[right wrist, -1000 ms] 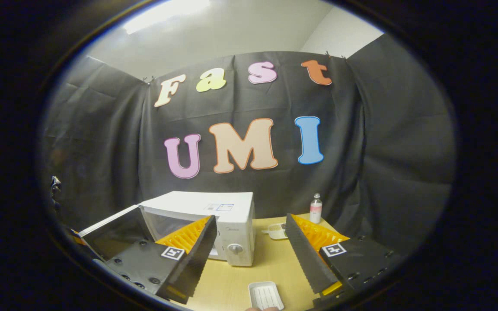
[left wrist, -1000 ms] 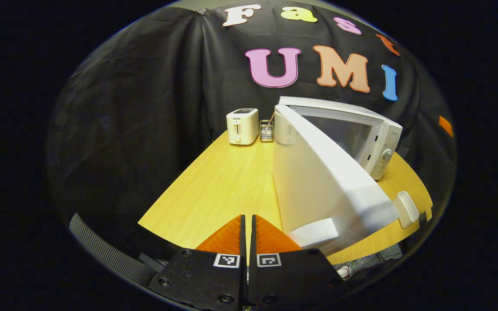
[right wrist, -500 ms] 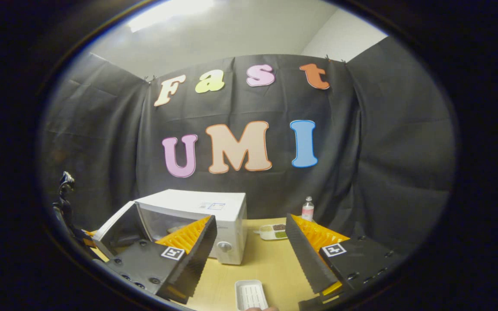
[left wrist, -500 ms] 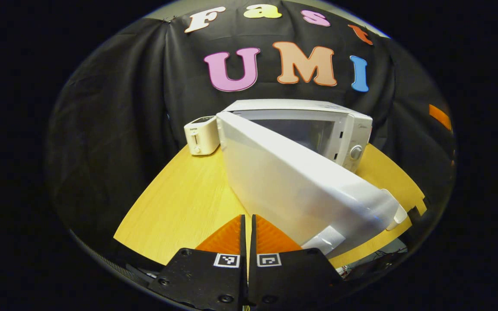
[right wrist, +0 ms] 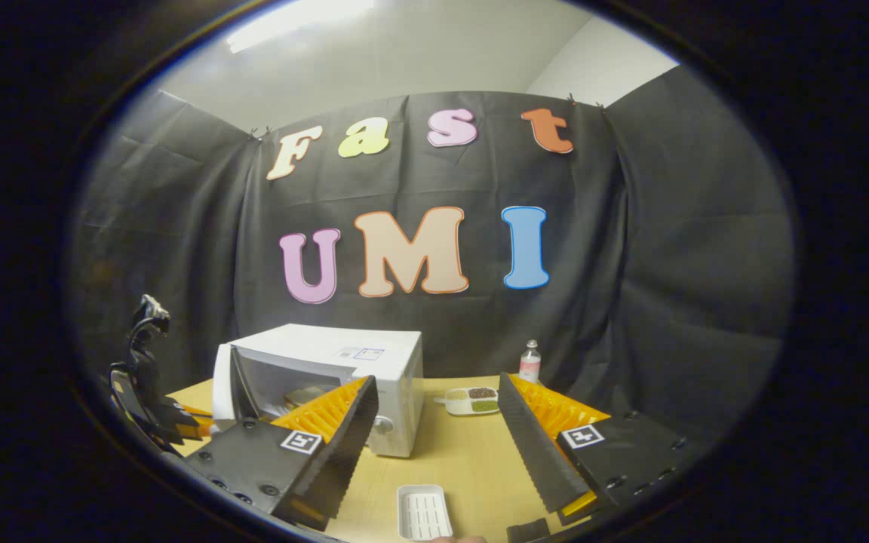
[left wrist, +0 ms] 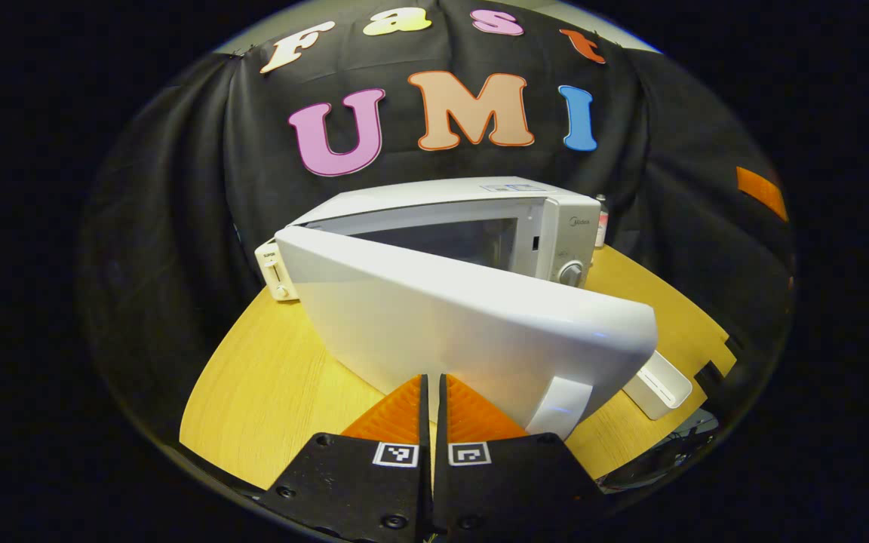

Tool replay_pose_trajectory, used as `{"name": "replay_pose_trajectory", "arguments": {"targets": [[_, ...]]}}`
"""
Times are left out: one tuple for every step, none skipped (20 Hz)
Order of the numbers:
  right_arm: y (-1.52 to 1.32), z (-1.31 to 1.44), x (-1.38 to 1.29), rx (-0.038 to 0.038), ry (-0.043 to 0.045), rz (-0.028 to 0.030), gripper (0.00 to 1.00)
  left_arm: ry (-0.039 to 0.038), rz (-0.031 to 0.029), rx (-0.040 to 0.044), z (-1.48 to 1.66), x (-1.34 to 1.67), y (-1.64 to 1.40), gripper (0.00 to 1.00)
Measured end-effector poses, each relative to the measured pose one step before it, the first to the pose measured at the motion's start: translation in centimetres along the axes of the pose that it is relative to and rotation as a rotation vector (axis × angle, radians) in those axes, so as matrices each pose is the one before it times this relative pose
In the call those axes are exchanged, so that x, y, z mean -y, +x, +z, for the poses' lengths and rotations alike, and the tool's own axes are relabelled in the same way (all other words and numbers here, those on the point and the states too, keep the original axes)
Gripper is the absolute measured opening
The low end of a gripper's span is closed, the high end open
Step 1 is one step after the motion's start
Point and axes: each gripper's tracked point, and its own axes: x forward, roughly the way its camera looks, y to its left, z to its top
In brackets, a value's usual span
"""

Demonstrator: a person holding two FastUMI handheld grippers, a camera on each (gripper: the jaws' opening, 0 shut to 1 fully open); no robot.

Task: Open the microwave oven with the left hand, put the food in, and close the microwave oven.

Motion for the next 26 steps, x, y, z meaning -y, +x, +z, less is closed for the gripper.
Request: {"name": "replay_pose_trajectory", "arguments": {"targets": [[-0.073, -0.051, 0.091, -0.00328, -0.00607, 0.00557, 0.92, 0.00953, -0.0048, 0.00555, 0.349, 0.283, 0.487, 0.0], [0.119, -0.025, 0.087, -0.00261, -0.00782, 0.00224, 0.92, 0.0033, -0.00566, 0.00227, 0.263, 0.438, 0.543, 0.0], [-0.101, 0.047, 0.097, -0.00305, -0.00515, 0.00179, 0.92, -0.00037, -0.00597, 0.00151, 0.297, 0.323, 0.604, 0.0], [-0.077, -0.065, 0.06, -0.00134, -0.00107, 0.00063, 0.91, -0.00036, -0.00485, 0.00134, 0.282, 0.291, 0.614, 0.0], [-0.108, 0.167, 0.052, 0.00218, 0.00133, -0.00106, 0.92, -0.0004, -0.00542, 0.00257, 0.377, 0.354, 0.577, 0.0], [0.044, 0.062, 0.141, 0.00212, 0.00156, -0.00148, 0.92, 0.00047, -0.00765, 0.00213, 0.288, 0.385, 0.491, 0.0], [0.015, 0.11, 0.033, 0.00185, 0.00235, -0.00242, 0.92, 0.00382, -0.00765, 0.00262, 0.393, 0.327, 0.509, 0.0], [0.059, 0.047, 0.061, 0.00065, 0.00368, -0.00337, 0.92, 0.00461, -0.00475, 0.0047, 0.421, 0.205, 0.553, 0.0], [0.029, 0.015, 0.012, -0.00266, 0.00729, -0.00243, 0.92, 0.00574, -0.00242, 0.00424, 0.367, 0.157, 0.497, 0.0], [-0.065, -0.001, -0.018, -0.00233, 0.01187, 0.00072, 0.92, 0.00461, -0.00365, 0.00475, 0.34, 0.226, 0.467, 0.0], [-0.046, 0.066, 0.001, -0.00065, 0.0069, -0.00063, 0.92, 0.00365, -0.00582, 0.00529, 0.399, 0.237, 0.529, 0.0], [0.06, 0.102, 0.24, 0.00195, 0.0016, -0.00348, 0.92, 0.00517, -0.00445, 0.00322, 0.338, 0.174, 0.475, 0.0], [0.06, 0.155, 0.102, 0.00142, 0.00155, -0.00101, 0.92, 0.00576, -0.00449, 0.00389, 0.391, 0.189, 0.508, 0.0], [-0.083, 0.131, 0.049, 0.00016, 0.00296, 0.00031, 0.92, 0.00589, -0.00399, 0.00544, 0.397, 0.127, 0.488, 0.0], [-0.028, 0.071, 0.097, 0.00193, 0.00179, -0.00081, 0.92, 0.00527, -0.00397, 0.00442, 0.35, 0.098, 0.531, 0.0], [0.124, -0.085, 0.177, 0.00024, 0.0019, -0.00345, 0.91, 0.00423, -0.00566, 0.00856, 0.444, 0.134, 0.413, 0.01], [0.089, -0.105, 0.047, -0.00306, 0.00231, -0.00387, 0.91, 0.00274, -0.00491, 0.0101, 0.683, -0.281, 0.409, 0.0], [0.064, 0.025, 0.124, 0.00036, 0.0032, -0.00349, 0.92, 0.00296, -0.00308, 0.00895, 0.471, -0.005, 0.445, 0.0], [0.064, 0.059, 0.081, 0.00069, 0.00277, -0.00299, 0.91, 0.00245, 0.00275, 0.00318, 0.296, -0.128, 0.409, 0.0], [0.066, 0.029, 0.046, 0.00181, 0.00231, -0.00242, 0.91, -0.00165, 0.0021, 0.00196, 0.211, -0.098, 0.292, 0.0], [0.053, 0.092, 0.027, -0.00004, -0.00101, -0.00211, 0.91, -0.00505, -0.00088, 0.00328, 0.297, 0.023, 0.265, 0.0], [0.143, -0.077, 0.053, -0.0015, -0.00199, -0.00181, 0.91, -0.0045, -0.00253, 0.00338, 0.264, 0.034, 0.218, 0.0], [0.143, -0.022, 0.005, -0.00084, -0.00017, -0.00107, 0.91, -0.00221, -0.00173, 0.00246, 0.266, 0.012, 0.189, 0.0], [0.114, -0.006, 0.035, -0.00359, 0.00178, -0.00226, 0.91, 0.00023, 0.00099, 0.00182, 0.138, 0.006, 0.273, 0.0], [0.062, 0.078, -0.023, 0.00001, 0.00614, -0.00012, 0.91, 0.00185, 0.00166, -0.00034, 0.121, -0.061, 0.18, 0.0], [0.145, 0.126, -0.023, 0.00183, 0.00479, -0.00124, 0.91, 0.00246, 0.00136, 0.00103, 0.059, -0.068, 0.213, 0.0]]}}
